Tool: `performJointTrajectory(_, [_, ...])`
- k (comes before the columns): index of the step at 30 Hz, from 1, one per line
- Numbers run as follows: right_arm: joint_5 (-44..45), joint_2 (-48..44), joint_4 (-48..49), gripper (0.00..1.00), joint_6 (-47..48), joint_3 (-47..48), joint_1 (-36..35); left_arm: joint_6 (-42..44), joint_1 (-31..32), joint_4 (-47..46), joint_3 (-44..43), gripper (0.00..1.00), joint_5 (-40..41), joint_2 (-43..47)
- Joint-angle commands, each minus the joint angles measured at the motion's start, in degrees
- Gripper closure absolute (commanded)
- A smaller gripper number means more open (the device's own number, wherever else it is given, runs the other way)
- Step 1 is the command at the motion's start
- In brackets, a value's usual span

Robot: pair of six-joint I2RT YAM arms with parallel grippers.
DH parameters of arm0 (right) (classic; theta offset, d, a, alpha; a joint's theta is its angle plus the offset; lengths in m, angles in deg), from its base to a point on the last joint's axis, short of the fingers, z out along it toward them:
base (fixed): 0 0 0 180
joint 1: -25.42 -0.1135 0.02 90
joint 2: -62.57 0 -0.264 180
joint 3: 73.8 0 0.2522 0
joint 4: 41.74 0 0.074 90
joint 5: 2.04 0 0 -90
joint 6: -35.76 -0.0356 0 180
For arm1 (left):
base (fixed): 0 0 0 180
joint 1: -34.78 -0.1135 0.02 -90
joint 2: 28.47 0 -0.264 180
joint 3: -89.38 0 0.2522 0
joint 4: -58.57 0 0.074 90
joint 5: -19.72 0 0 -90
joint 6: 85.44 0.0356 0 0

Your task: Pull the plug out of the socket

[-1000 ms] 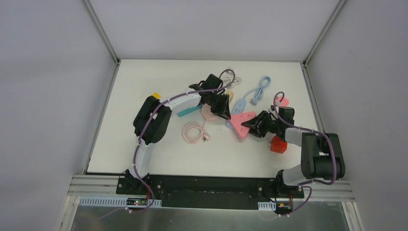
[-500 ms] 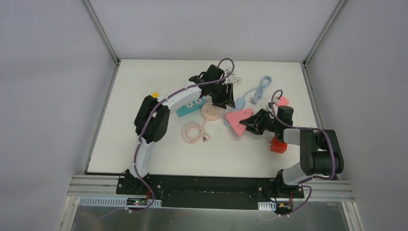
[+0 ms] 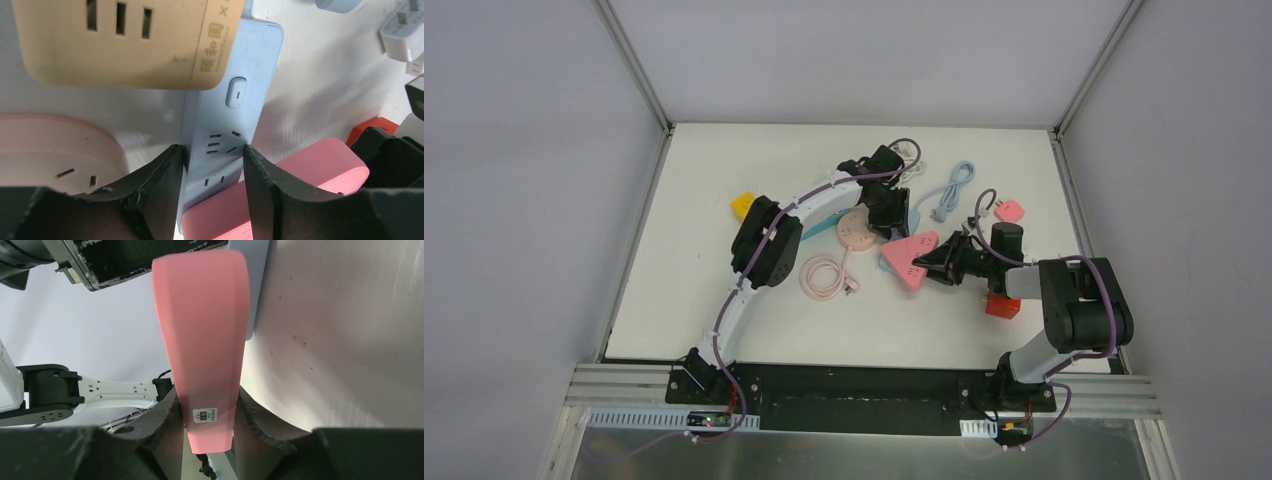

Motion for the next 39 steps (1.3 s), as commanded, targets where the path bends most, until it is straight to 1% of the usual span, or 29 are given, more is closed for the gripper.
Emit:
performJointTrajectory(1, [-1.29, 2.09, 1.82, 0.65, 0.48, 0.03, -0.8, 0.93, 1.78, 8.82, -2.12, 0.55, 5.43, -1.78])
performJointTrajectory(2, [-1.13, 2.46, 1.84, 0.6, 0.41, 0.26, -0.85, 1.3, 1.96, 9.0, -1.61, 0.56, 5.21, -1.91])
performJointTrajectory(3, [-0.92, 2.79, 1.84, 0.57, 0.45, 0.43, -1.0, 1.76, 2.13, 8.59, -0.95, 0.57, 4.93, -1.68])
performJointTrajectory(6, [-0.69, 4.09, 2.84, 0.55, -0.35, 1.13, -1.49, 2.3, 2.37, 7.59, 0.79, 0.61, 5.11, -0.67])
performJointTrajectory(9, [-0.99, 5.31, 6.01, 0.55, -2.34, 1.65, -1.6, 2.03, 2.35, 8.17, 0.83, 0.65, 4.79, -0.67])
performJointTrajectory(10, [-1.04, 5.67, 6.89, 0.59, -2.92, 1.86, -1.66, 1.77, 2.37, 8.31, 0.94, 0.66, 4.61, -0.66])
performJointTrajectory(11, [-1.09, 5.9, 8.0, 0.65, -3.63, 1.96, -1.65, 1.51, 2.38, 8.48, 1.17, 0.68, 4.31, -0.6])
performJointTrajectory(12, [-1.19, 6.1, 9.07, 0.72, -4.3, 2.06, -1.71, 1.24, 2.38, 8.54, 1.47, 0.69, 3.96, -0.48])
performJointTrajectory(14, [-1.68, 6.49, 11.04, 0.92, -5.52, 2.16, -1.66, 0.59, 2.41, 8.25, 2.61, 0.7, 3.3, -0.08])
performJointTrajectory(15, [-1.93, 6.74, 11.71, 1.0, -5.89, 2.16, -1.66, 0.32, 2.42, 8.03, 3.25, 0.7, 3.06, 0.07])
performJointTrajectory(18, [-3.33, 7.69, 15.48, 1.0, -7.61, 1.56, -1.68, -0.92, 2.46, 7.91, 4.72, 0.71, 2.91, 0.62])
performJointTrajectory(21, [-5.75, 9.27, 25.61, 1.0, -13.81, -0.07, -1.62, -1.68, 2.5, 8.32, 5.87, 0.72, 2.75, 0.77])
performJointTrajectory(26, [-8.42, 16.25, 53.76, 1.0, -31.32, -2.12, -1.7, -1.53, 2.47, 8.49, 6.79, 0.74, 2.4, 0.81])
performJointTrajectory(27, [-8.4, 17.46, 57.43, 1.0, -32.66, -2.33, -1.69, -1.42, 2.48, 8.58, 6.72, 0.74, 2.45, 0.81])
performJointTrajectory(28, [-8.15, 18.17, 58.15, 1.0, -32.62, -2.69, -1.73, -1.33, 2.53, 8.6, 6.7, 0.74, 2.44, 0.73])
performJointTrajectory(30, [-7.24, 18.48, 57.52, 1.0, -30.43, -3.74, -1.65, -1.3, 2.49, 8.73, 6.76, 0.75, 2.52, 0.72])
performJointTrajectory(35, [-4.72, 14.89, 45.69, 1.0, -21.93, -4.09, -1.64, -1.3, 2.55, 9.33, 6.79, 0.75, 2.96, 0.72])
performJointTrajectory(36, [-3.96, 13.23, 42.15, 1.0, -20.07, -3.92, -1.6, -1.3, 2.52, 9.45, 6.86, 0.75, 3.02, 0.72])
performJointTrajectory(38, [-1.66, 7.72, 30.05, 1.0, -14.4, -2.7, -1.65, -1.3, 2.53, 9.71, 6.81, 0.75, 3.21, 0.64])
performJointTrajectory(39, [1.34, 4.62, 20.27, 1.0, -6.71, -0.89, -1.87, -1.3, 2.54, 9.87, 6.86, 0.76, 3.31, 0.63])
